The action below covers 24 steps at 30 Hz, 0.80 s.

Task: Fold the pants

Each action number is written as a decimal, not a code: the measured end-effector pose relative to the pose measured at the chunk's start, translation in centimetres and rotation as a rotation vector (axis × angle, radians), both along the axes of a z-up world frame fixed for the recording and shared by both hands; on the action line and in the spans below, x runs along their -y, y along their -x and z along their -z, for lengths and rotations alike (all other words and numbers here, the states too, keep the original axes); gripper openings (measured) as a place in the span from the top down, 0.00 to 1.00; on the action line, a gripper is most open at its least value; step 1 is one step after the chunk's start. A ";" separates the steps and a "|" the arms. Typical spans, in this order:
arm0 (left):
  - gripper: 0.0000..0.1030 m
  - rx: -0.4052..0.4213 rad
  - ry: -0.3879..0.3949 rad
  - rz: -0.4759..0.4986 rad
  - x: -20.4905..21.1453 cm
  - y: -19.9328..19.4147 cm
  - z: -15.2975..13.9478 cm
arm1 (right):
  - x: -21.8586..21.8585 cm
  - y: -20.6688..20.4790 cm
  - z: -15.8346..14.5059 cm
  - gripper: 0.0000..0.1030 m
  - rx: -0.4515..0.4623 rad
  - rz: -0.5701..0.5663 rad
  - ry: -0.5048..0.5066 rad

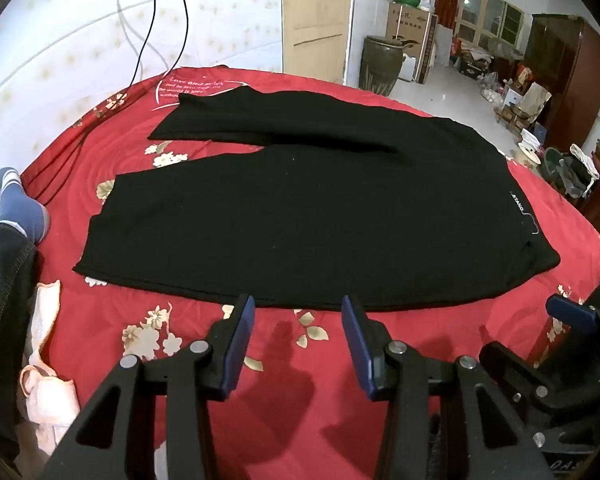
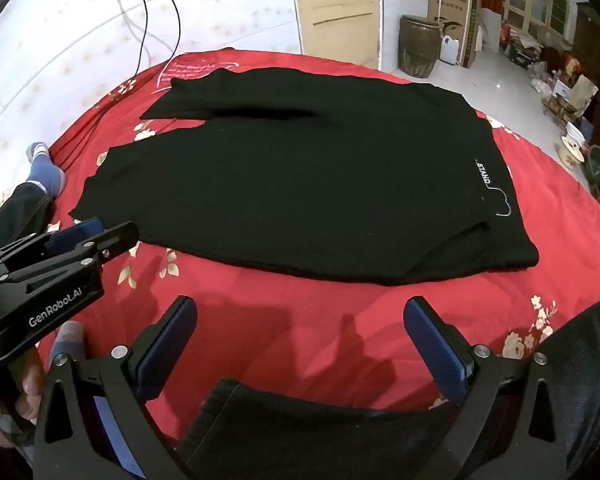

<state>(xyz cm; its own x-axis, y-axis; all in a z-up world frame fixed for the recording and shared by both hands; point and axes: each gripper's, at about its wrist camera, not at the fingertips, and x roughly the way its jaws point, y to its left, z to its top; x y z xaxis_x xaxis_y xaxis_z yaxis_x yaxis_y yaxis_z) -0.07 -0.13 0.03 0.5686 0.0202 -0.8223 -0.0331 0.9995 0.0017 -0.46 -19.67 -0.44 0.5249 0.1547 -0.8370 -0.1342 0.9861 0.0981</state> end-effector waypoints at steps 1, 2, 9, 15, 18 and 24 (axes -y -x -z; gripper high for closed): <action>0.53 0.000 0.000 -0.001 0.0 0.0 0.0 | 0.0 0.0 0.0 0.00 -0.001 -0.001 0.001; 0.53 0.000 0.000 0.000 0.1 0.0 0.0 | 0.1 0.0 0.0 0.00 -0.003 -0.001 0.001; 0.53 -0.008 0.018 0.003 0.3 0.3 0.0 | 0.5 -0.4 -0.2 0.00 -0.001 0.003 -0.001; 0.53 -0.009 0.039 0.005 -0.1 0.3 -0.1 | 0.4 -0.2 0.2 0.00 0.000 0.007 -0.003; 0.53 -0.010 0.046 0.007 -0.3 0.2 -0.2 | 0.1 -0.1 0.2 0.00 0.002 0.011 0.000; 0.53 -0.007 0.046 0.012 -0.2 0.2 -0.3 | 0.1 -0.1 0.1 0.00 -0.001 0.013 -0.004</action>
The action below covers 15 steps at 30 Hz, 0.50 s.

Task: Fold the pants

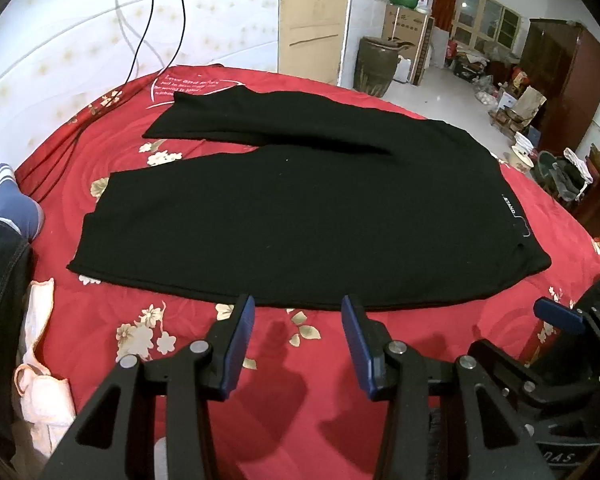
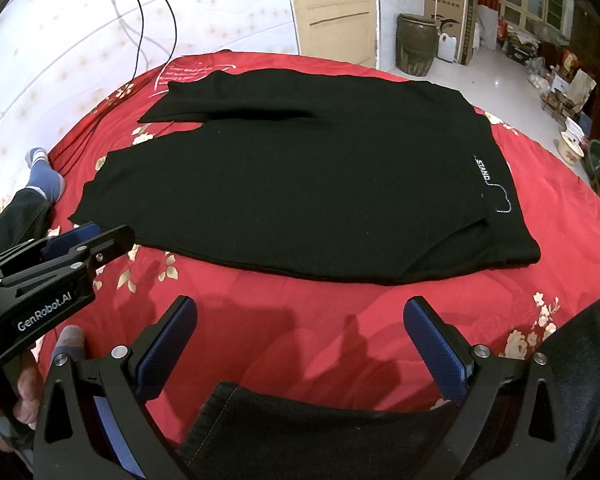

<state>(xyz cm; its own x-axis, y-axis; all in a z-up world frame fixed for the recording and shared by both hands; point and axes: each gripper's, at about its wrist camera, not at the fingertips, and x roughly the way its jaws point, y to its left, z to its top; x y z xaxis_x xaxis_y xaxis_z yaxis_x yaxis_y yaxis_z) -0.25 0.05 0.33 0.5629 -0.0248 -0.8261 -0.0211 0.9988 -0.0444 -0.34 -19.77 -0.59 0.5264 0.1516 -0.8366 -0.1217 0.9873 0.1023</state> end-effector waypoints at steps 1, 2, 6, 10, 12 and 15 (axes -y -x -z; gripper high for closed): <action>0.53 -0.001 0.001 0.000 0.0 0.0 0.0 | 0.0 0.0 0.0 0.00 -0.001 0.000 0.000; 0.53 -0.002 0.001 0.000 0.0 -0.1 0.0 | 0.0 0.0 0.0 0.00 -0.001 0.001 0.000; 0.53 -0.003 0.002 -0.001 0.0 -0.1 0.0 | 0.1 -0.1 0.1 0.00 -0.002 0.002 -0.004; 0.53 -0.003 0.003 -0.001 0.0 -0.1 0.1 | 0.0 -0.1 0.3 0.00 -0.004 0.003 -0.007; 0.53 -0.004 0.001 -0.001 0.0 -0.1 0.1 | 0.1 -0.1 0.3 0.00 -0.004 0.002 -0.007; 0.53 -0.003 0.002 -0.002 0.0 -0.1 0.1 | 0.1 -0.1 0.3 0.00 -0.005 0.002 -0.008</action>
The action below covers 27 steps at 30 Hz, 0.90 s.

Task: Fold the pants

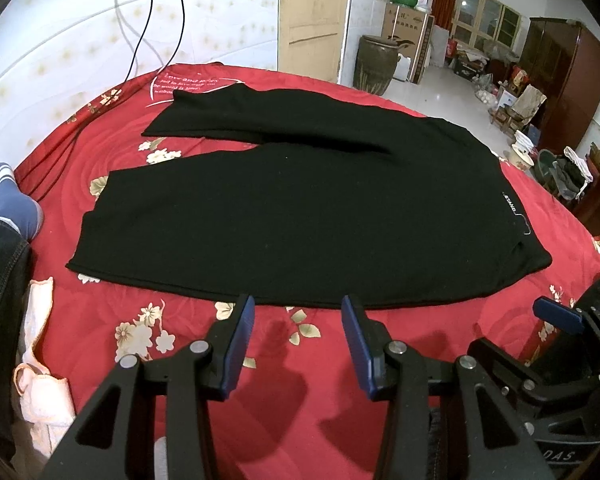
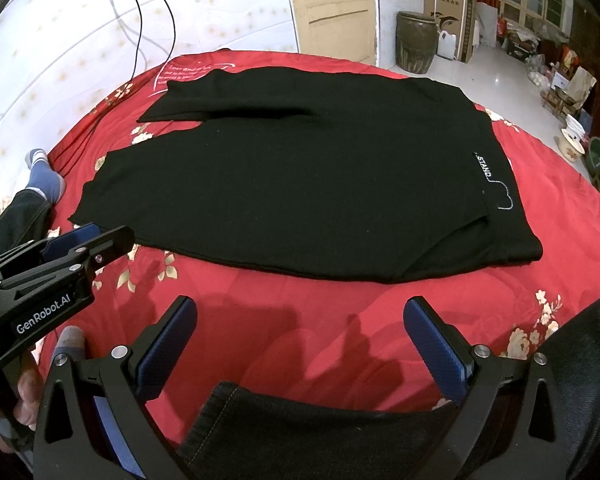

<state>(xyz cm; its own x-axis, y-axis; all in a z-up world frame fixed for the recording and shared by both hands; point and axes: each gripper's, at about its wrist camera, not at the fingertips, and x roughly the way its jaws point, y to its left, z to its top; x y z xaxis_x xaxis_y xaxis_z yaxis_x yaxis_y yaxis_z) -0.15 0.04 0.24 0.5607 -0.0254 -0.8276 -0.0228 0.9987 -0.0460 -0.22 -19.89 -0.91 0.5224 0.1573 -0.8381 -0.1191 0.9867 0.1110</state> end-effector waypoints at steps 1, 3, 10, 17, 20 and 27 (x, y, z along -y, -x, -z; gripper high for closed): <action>0.53 0.000 0.000 0.000 0.0 0.0 0.0 | 0.0 0.0 0.0 0.00 -0.001 0.001 0.000; 0.53 0.000 -0.003 0.001 0.1 0.0 0.1 | 0.0 0.0 0.1 0.00 -0.001 0.003 -0.002; 0.53 -0.004 -0.004 0.002 0.1 -0.1 0.3 | 0.0 0.0 0.2 0.00 -0.006 0.007 -0.008; 0.53 -0.006 -0.010 0.005 0.1 -0.1 0.4 | 0.0 0.0 0.3 0.00 -0.010 0.006 -0.008; 0.53 -0.005 -0.012 0.005 0.1 -0.1 0.4 | 0.0 -0.1 0.3 0.00 -0.010 0.005 -0.009; 0.53 -0.007 -0.010 0.005 0.1 -0.1 0.4 | 0.0 -0.1 0.3 0.00 -0.010 0.004 -0.008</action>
